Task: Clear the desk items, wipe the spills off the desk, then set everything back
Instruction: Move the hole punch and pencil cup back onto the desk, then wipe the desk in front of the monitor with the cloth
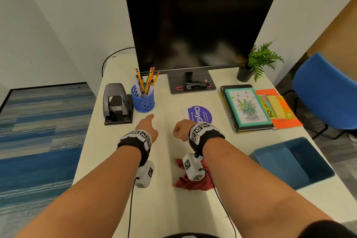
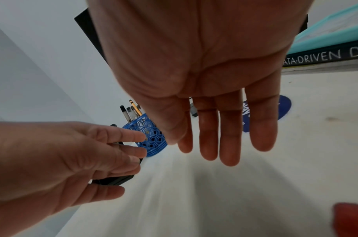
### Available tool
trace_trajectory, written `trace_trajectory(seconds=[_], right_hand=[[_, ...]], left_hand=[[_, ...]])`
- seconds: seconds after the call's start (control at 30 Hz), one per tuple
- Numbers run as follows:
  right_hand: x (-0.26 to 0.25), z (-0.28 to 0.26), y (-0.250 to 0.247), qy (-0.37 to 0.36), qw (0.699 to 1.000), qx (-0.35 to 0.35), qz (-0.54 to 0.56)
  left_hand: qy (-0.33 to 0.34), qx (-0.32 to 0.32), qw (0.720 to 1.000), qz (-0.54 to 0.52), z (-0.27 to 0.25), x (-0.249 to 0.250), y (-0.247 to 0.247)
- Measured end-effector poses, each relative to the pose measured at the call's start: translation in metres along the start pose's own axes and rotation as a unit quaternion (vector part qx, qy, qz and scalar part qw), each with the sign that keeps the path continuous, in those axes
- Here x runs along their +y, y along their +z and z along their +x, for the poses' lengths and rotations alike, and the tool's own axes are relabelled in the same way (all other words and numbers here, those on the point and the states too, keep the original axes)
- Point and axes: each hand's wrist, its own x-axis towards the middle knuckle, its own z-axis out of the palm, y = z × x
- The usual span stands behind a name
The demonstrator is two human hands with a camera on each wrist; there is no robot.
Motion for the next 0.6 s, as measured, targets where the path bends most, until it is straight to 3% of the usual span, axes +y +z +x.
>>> trace_trajectory(seconds=[0.33,0.47,0.5,0.6], right_hand=[[0.052,-0.032,0.025,-0.035,0.993,-0.085,-0.068],[0.058,-0.052,0.044,-0.07,0.96,-0.219,-0.162],[0.059,-0.057,0.051,-0.073,0.953,-0.219,-0.197],[0.067,-0.071,0.072,-0.091,0.948,-0.111,-0.284]], left_hand=[[-0.012,-0.013,1.0,0.026,-0.035,0.022,0.058],[-0.04,-0.018,0.998,0.036,-0.044,0.026,0.074],[-0.045,-0.017,0.998,0.034,-0.046,0.027,0.076],[-0.058,-0.009,0.998,0.024,-0.05,0.03,0.084]])
